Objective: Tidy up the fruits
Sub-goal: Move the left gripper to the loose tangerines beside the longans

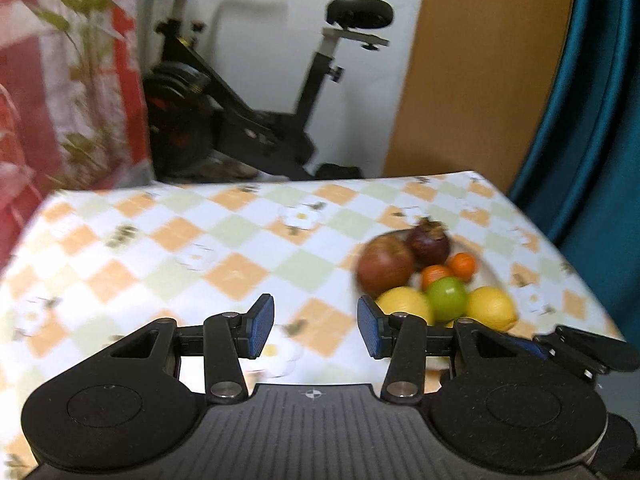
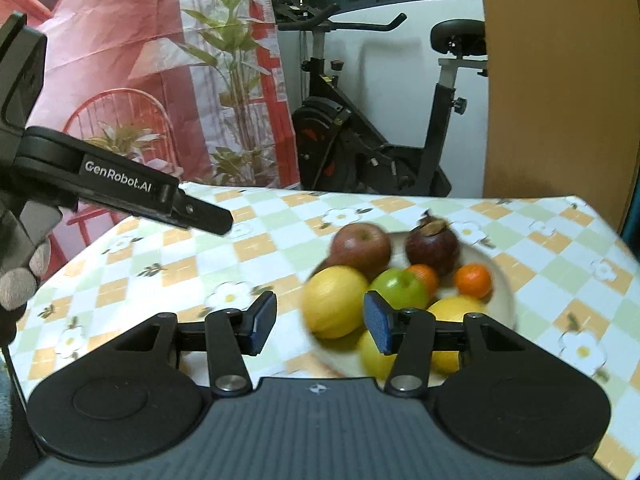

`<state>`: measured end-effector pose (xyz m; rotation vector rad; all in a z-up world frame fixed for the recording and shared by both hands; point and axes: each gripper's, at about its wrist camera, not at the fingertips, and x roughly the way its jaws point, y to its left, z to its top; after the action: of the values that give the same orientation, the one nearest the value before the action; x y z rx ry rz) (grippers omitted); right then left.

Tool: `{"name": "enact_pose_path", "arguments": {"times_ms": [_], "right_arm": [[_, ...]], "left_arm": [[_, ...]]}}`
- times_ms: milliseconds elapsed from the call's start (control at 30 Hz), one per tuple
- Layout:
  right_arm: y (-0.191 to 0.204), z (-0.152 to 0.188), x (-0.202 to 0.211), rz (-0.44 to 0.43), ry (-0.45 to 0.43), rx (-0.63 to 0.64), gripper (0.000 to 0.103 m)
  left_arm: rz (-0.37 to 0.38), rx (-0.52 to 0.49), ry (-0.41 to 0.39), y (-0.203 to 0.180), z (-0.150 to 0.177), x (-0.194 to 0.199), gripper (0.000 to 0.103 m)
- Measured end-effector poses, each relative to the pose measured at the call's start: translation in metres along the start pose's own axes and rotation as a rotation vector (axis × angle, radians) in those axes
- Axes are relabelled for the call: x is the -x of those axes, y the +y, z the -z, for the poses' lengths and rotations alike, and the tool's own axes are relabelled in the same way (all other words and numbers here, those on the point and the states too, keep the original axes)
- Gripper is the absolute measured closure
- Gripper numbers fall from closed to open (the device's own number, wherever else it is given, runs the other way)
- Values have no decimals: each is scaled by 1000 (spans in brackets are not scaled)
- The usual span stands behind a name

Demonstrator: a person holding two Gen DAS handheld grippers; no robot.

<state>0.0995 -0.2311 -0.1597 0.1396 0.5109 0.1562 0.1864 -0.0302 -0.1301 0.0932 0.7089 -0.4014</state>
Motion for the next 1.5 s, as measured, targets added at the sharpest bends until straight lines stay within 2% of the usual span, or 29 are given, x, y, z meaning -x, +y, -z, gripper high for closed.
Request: {"name": "enact_pose_path", "arguments": {"times_ms": [233, 600, 767, 1100, 1500], "right_arm": [[41, 20, -6, -88, 52, 27, 51], [77, 38, -19, -166, 124, 84, 51], [94, 45, -22, -210, 147, 149, 51], [102, 53, -34, -219, 199, 135, 51], [108, 56, -39, -225, 207, 162, 51]], "left_arm": [[-47, 32, -41, 29, 18, 34, 55], [-64, 79, 4, 52, 56, 34, 55], [-51, 155, -6, 62, 67, 35, 54], [-31, 156, 5, 59, 87, 31, 54], [-14, 145, 8, 56, 94, 30, 55]]}}
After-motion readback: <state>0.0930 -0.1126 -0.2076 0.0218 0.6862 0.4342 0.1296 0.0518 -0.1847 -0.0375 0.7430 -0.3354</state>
